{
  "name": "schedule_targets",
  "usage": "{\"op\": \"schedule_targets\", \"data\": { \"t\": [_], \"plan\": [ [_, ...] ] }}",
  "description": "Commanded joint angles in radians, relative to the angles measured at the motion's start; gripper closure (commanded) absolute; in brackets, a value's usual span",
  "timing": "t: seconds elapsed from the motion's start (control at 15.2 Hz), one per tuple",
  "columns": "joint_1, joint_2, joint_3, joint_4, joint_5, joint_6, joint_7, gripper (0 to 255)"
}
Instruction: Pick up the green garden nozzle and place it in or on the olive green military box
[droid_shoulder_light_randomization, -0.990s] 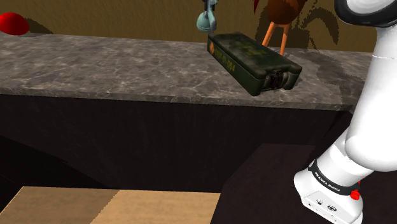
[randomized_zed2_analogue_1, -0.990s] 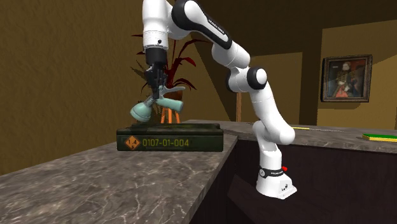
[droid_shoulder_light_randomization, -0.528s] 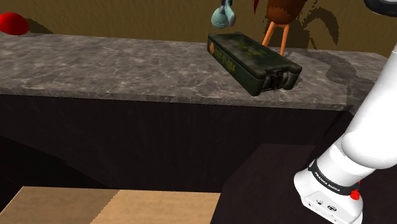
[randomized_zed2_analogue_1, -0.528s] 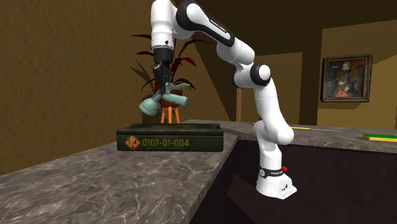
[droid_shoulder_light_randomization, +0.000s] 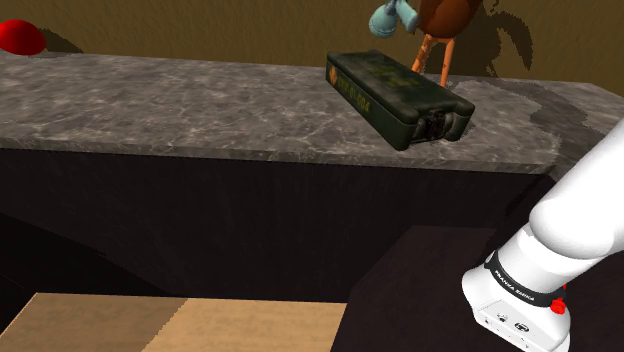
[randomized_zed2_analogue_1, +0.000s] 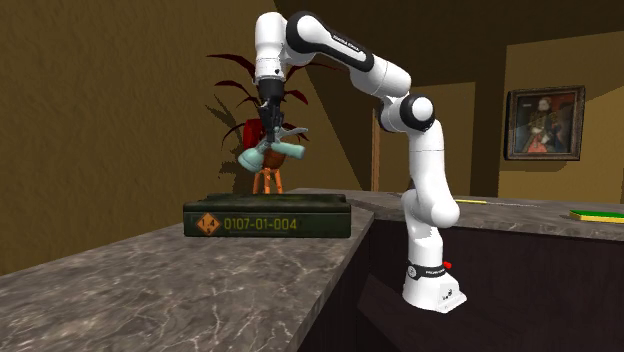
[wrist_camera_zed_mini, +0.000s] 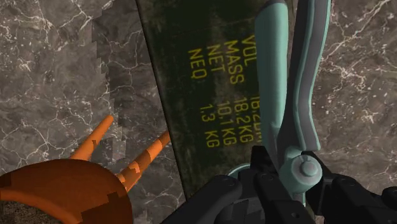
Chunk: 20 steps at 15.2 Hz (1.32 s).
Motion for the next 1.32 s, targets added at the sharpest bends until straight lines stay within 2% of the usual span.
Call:
{"op": "schedule_targets", "data": {
  "t": [0.0,0.53,1.25],
  "plan": [
    [-0.021,-0.027,-0.018,-0.024,0.004,-0.003,-0.039,255],
    [-0.024,-0.098,-0.022,-0.229,0.011,0.132,-0.042,255],
    [-0.025,-0.156,-0.024,-0.457,0.016,0.302,-0.044,255]
  ]
}}
